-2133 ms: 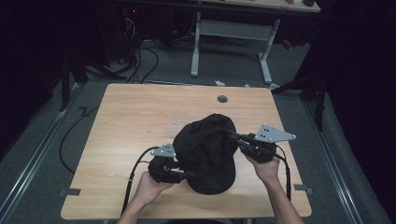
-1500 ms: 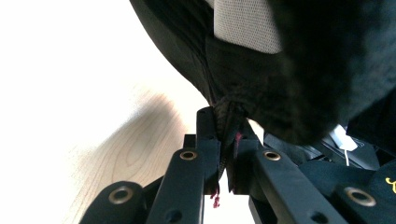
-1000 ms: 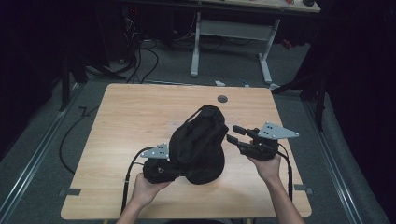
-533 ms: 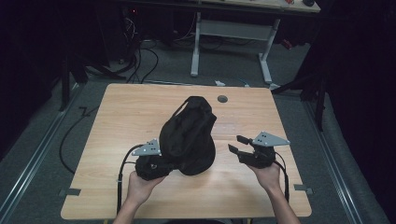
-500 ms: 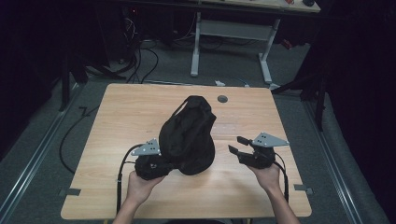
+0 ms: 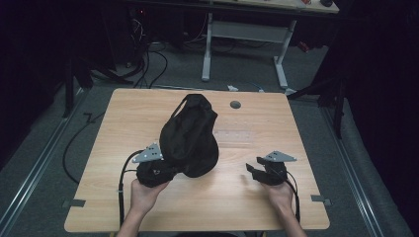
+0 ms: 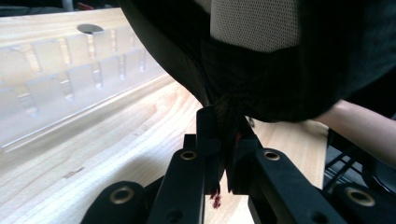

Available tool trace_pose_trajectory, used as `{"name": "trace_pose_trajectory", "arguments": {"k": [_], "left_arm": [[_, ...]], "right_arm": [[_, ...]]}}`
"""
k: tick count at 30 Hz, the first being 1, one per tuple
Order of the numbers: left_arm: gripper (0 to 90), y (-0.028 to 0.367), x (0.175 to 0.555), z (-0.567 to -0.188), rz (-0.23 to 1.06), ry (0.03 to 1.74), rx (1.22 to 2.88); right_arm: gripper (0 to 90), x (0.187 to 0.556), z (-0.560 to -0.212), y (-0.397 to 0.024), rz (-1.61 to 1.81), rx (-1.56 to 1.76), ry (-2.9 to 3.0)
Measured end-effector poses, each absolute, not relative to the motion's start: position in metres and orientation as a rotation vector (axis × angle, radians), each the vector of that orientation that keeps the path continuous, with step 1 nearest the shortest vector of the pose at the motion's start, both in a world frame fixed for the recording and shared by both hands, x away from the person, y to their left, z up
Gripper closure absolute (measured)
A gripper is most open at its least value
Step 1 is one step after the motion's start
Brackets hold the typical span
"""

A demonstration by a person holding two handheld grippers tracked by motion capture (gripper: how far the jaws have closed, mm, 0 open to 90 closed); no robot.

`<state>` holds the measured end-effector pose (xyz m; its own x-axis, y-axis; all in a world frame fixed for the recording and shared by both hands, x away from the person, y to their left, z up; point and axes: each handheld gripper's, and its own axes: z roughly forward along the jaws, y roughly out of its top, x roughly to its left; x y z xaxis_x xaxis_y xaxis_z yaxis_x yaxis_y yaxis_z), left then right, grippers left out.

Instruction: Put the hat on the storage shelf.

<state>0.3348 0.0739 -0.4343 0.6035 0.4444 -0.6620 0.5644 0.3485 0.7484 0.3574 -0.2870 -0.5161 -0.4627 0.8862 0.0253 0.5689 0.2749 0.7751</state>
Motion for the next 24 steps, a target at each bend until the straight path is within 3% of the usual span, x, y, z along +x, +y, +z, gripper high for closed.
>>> {"name": "trace_pose_trajectory", "arguments": {"k": [24], "left_arm": [[85.9, 0.092, 0.351, -0.428, 0.010, 1.067, 1.178]], "right_arm": [[39.3, 0.362, -0.531, -0.283, 0.905, 1.371, 2.133]]}}
